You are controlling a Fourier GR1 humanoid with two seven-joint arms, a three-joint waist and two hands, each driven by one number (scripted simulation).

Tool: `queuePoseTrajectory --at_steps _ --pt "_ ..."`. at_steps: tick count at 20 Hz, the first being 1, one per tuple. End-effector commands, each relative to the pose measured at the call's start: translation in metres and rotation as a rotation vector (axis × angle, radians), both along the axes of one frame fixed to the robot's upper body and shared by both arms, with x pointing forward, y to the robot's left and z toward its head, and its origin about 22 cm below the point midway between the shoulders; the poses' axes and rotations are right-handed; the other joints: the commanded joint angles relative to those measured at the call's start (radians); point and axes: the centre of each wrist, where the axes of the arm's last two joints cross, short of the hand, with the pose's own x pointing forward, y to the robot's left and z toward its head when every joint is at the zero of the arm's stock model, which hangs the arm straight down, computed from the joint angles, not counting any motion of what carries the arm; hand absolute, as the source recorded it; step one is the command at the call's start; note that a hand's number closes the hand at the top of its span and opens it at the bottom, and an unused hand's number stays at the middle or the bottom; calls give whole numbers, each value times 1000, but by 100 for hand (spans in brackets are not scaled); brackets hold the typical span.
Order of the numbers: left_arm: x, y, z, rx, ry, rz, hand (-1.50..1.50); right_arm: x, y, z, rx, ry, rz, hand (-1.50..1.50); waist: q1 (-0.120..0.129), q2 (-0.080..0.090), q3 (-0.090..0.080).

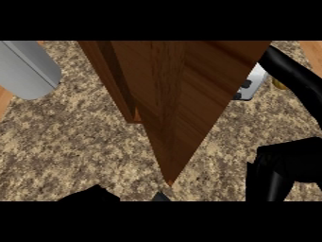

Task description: Pick up the wine, place it into the cabinet and close the cabinet

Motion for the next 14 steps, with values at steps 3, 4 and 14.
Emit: queuePoseTrajectory --at_steps 3,4,14 --pt "-1 52 18 -22 -56 -7 150 -14 33 -6 -4 93 236 150 12 -1 -8" --pt "-5 65 3 -29 -33 35 150 -33 23 -5 -2 77 241 150 2 -7 -9" --pt "3 146 27 -1 -78 30 150 2 129 -5 -151 52 252 150 25 -1 -8"
